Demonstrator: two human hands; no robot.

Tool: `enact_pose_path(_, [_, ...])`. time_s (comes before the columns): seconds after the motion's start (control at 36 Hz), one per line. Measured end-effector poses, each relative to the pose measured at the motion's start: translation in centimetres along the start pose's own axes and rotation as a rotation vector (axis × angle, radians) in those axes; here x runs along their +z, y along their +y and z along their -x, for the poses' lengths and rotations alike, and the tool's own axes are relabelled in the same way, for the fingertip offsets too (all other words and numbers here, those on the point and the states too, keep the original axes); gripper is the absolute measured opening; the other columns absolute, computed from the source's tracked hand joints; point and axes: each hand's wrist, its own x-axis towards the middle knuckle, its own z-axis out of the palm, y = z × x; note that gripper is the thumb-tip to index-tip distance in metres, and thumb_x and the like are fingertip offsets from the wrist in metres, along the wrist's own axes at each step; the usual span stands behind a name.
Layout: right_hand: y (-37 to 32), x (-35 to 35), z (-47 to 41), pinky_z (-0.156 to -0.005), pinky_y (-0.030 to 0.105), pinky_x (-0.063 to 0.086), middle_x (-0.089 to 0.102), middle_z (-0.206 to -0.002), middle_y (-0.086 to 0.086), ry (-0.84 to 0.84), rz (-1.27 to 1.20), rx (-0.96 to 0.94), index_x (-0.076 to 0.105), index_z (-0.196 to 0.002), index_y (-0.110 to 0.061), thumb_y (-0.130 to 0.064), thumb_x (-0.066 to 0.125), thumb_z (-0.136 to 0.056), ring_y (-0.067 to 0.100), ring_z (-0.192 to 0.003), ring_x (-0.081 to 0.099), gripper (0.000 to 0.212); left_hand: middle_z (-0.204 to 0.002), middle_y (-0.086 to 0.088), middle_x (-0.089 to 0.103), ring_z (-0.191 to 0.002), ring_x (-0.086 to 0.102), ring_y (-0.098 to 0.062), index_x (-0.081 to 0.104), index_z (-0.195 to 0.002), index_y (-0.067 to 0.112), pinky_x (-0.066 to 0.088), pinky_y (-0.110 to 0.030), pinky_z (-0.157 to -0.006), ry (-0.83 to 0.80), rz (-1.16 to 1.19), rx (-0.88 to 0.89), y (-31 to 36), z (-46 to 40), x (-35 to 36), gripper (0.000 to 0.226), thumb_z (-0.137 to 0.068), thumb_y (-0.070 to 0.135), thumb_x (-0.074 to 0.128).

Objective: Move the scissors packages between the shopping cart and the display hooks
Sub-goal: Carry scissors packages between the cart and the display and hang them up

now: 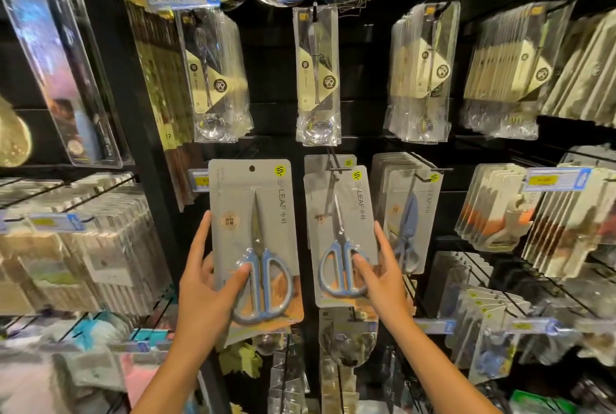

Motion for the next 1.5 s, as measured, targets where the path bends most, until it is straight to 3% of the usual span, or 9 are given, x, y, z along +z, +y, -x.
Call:
enact_pose_path(0.06, [-0.1, 0.4, -0.5, -0.091, 0.061, 0.050, 0.051, -0.141, -0.034, -0.001, 0.056, -0.011, 0.024, -0.154, -0.049, -0.021, 0.057, -0.102, 0.051, -0.116, 0.047, 0.068, -0.120, 0.028, 0.066, -0.112, 0.066, 0.004, 0.028, -0.154, 0.048, 0.058, -0.016, -0.076, -0.005, -0.007, 0.005, 0.1, -0.3, 0.0, 0.093, -0.085, 0.002, 0.072])
enact_pose_path(0.19, [1.3, 1.2, -2.7, -0.091, 0.066, 0.045, 0.045, -0.143, 0.029, 0.010, 0.251, -0.029, 0.010, -0.155, -0.052, -0.032, 0.051, -0.105, 0.056, -0.116, 0.045, 0.068, -0.122, 0.027, 0.066, -0.114, 0.066, 0.000, 0.028, -0.155, 0.046, 0.059, -0.017, -0.078, -0.012, 0.010, 0.010, 0.4, -1.0, 0.1, 0.093, -0.084, 0.004, 0.072])
enact_pose_path(0.31, [1.7, 1.9, -4.6, -0.086, 0.067, 0.049, 0.051, -0.129, 0.039, 0.014, 0.340, 0.015, 0.005, -0.158, -0.045, -0.032, 0.047, -0.106, 0.060, -0.111, 0.049, 0.069, -0.127, 0.023, 0.065, -0.117, 0.065, -0.002, 0.027, -0.155, 0.045, 0.059, -0.018, -0.078, -0.010, 0.031, 0.017, 0.7, -1.3, 0.1, 0.095, -0.079, 0.013, 0.072])
enact_pose_path(0.39, [1.9, 2.4, -5.8, -0.077, 0.057, 0.056, 0.059, -0.131, 0.029, 0.032, 0.410, 0.021, 0.001, -0.158, -0.047, -0.036, 0.045, -0.106, 0.050, -0.098, 0.063, 0.068, -0.122, 0.032, 0.066, -0.116, 0.066, -0.002, 0.026, -0.156, 0.045, 0.059, -0.018, -0.078, -0.016, 0.025, 0.023, 0.7, -1.6, 0.3, 0.095, -0.080, 0.012, 0.072])
enact_pose_path(0.5, [2.7, 2.9, -7.1, -0.093, 0.046, 0.051, 0.043, -0.156, 0.006, 0.017, 0.454, 0.040, 0.000, -0.159, -0.041, -0.034, 0.043, -0.107, 0.035, -0.124, 0.058, 0.068, -0.127, 0.030, 0.064, -0.118, 0.065, -0.003, 0.027, -0.155, 0.047, 0.059, -0.019, -0.080, -0.006, 0.019, 0.026, 0.3, -1.8, 0.4, 0.094, -0.080, 0.014, 0.073])
enact_pose_path(0.94, [5.4, 4.1, -9.4, -0.113, 0.045, 0.035, 0.022, -0.164, 0.010, 0.102, 0.498, 0.159, 0.000, -0.161, -0.029, -0.036, 0.055, -0.102, 0.032, -0.147, 0.032, 0.081, -0.129, 0.032, 0.063, -0.121, 0.064, -0.004, 0.026, -0.155, 0.048, 0.058, -0.020, -0.086, -0.073, 0.044, 0.063, -1.2, -4.6, -1.0, 0.093, -0.085, 0.009, 0.073])
enact_pose_path(1.11, [4.5, 4.7, -5.6, -0.106, 0.035, 0.043, 0.043, -0.149, -0.002, 0.090, 0.340, 0.178, 0.017, -0.159, -0.030, -0.033, 0.057, -0.102, 0.016, -0.131, 0.048, 0.069, -0.141, 0.009, 0.061, -0.123, 0.064, -0.013, 0.028, -0.153, 0.051, 0.060, -0.033, -0.092, -0.113, 0.071, 0.064, -1.9, -5.1, -1.3, 0.092, -0.084, 0.013, 0.075])
enact_pose_path(1.31, [-0.3, 5.9, 0.2, -0.102, 0.027, 0.049, 0.062, -0.130, -0.015, -0.137, 0.147, 0.068, 0.034, -0.151, -0.033, -0.028, 0.051, -0.104, 0.002, -0.121, 0.059, 0.050, -0.139, 0.013, 0.062, -0.122, 0.065, -0.012, 0.028, -0.155, 0.048, 0.060, -0.035, -0.092, -0.134, 0.101, 0.068, -2.6, -5.0, -0.8, 0.092, -0.085, 0.009, 0.074])
enact_pose_path(1.5, [-2.8, 6.5, 3.0, -0.092, 0.021, 0.054, 0.052, -0.140, -0.014, -0.386, 0.086, 0.053, 0.019, -0.153, -0.048, -0.031, 0.070, -0.095, -0.009, -0.114, 0.062, 0.079, -0.137, 0.008, 0.065, -0.120, 0.067, -0.014, 0.024, -0.156, 0.048, 0.060, -0.033, -0.090, -0.105, 0.070, 0.050, -3.4, -3.1, 0.2, 0.093, -0.087, 0.008, 0.074])
